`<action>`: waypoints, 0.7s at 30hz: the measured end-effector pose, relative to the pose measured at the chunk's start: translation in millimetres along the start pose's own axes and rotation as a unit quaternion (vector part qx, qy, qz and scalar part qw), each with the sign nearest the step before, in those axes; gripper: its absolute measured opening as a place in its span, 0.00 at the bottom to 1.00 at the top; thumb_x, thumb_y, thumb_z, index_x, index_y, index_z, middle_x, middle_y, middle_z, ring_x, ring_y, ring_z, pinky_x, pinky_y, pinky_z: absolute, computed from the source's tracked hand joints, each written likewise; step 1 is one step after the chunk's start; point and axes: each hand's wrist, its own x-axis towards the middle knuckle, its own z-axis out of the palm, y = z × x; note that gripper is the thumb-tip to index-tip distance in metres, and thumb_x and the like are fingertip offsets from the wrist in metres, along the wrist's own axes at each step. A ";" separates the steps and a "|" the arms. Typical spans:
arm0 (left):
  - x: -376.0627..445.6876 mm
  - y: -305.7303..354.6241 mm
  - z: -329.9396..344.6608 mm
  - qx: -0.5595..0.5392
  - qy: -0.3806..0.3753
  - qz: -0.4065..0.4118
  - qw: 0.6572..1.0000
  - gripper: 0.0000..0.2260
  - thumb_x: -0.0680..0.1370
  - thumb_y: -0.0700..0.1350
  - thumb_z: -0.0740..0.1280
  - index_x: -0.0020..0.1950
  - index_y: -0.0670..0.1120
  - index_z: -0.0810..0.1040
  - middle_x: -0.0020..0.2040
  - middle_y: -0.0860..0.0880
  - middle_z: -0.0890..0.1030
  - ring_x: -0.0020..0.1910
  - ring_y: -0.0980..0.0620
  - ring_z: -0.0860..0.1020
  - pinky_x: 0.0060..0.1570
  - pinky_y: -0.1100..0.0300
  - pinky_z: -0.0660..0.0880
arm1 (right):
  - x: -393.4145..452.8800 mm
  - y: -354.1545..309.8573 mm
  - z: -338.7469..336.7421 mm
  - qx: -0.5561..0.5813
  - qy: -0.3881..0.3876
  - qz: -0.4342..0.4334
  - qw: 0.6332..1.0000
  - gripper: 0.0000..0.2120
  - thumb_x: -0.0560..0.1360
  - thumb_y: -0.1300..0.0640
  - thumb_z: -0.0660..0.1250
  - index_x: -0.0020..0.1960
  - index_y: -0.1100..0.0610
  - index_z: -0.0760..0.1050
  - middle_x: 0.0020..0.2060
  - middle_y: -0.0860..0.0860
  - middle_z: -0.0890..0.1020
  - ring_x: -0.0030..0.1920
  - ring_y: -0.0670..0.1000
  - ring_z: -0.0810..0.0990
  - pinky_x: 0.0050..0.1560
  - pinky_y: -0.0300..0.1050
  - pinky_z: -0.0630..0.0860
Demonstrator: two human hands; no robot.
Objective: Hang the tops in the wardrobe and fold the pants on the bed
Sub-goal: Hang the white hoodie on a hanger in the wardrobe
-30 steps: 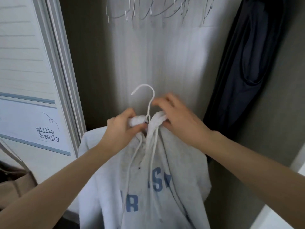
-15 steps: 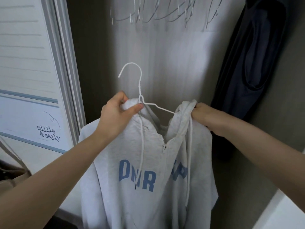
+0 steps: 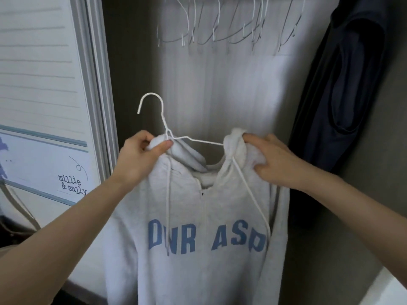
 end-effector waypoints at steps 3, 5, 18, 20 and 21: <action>-6.2 11.6 9.1 -0.033 -0.041 0.024 0.998 0.22 0.67 0.62 0.74 0.43 0.44 0.77 0.40 0.41 0.80 0.42 0.38 0.79 0.45 0.40 0.78 | 3.6 -4.9 5.0 0.041 -0.101 0.008 0.994 0.28 0.75 0.52 0.66 0.71 0.37 0.60 0.55 0.47 0.69 0.60 0.49 0.66 0.59 0.45 0.66; -10.7 17.2 19.5 -0.037 -0.052 0.041 0.997 0.19 0.68 0.59 0.75 0.43 0.44 0.77 0.40 0.40 0.80 0.41 0.37 0.79 0.44 0.40 0.77 | 5.6 -5.7 9.3 0.065 -0.088 -0.006 0.994 0.21 0.78 0.50 0.64 0.69 0.42 0.64 0.61 0.46 0.72 0.63 0.46 0.68 0.63 0.44 0.65; 25.5 -11.0 -19.9 0.181 -0.112 0.093 0.973 0.24 0.70 0.67 0.61 0.40 0.45 0.77 0.34 0.46 0.78 0.35 0.47 0.77 0.37 0.58 0.71 | -12.1 18.2 1.3 0.290 0.164 0.056 0.941 0.04 0.77 0.61 0.66 0.47 0.57 0.80 0.41 0.52 0.81 0.39 0.43 0.76 0.41 0.34 0.71; 29.3 -16.9 -19.1 0.212 -0.107 0.106 0.966 0.26 0.72 0.67 0.60 0.42 0.43 0.77 0.35 0.45 0.78 0.35 0.48 0.77 0.39 0.56 0.71 | -12.2 19.1 -1.8 0.286 0.171 0.054 0.941 0.04 0.77 0.60 0.67 0.46 0.56 0.80 0.40 0.49 0.81 0.37 0.38 0.76 0.39 0.27 0.71; 29.3 -18.1 -18.1 0.221 -0.109 0.123 0.961 0.25 0.73 0.66 0.60 0.47 0.44 0.78 0.39 0.47 0.79 0.39 0.50 0.77 0.41 0.57 0.72 | -12.5 18.8 -2.1 0.284 0.174 0.054 0.941 0.04 0.77 0.60 0.67 0.45 0.55 0.80 0.39 0.49 0.80 0.36 0.37 0.76 0.38 0.26 0.70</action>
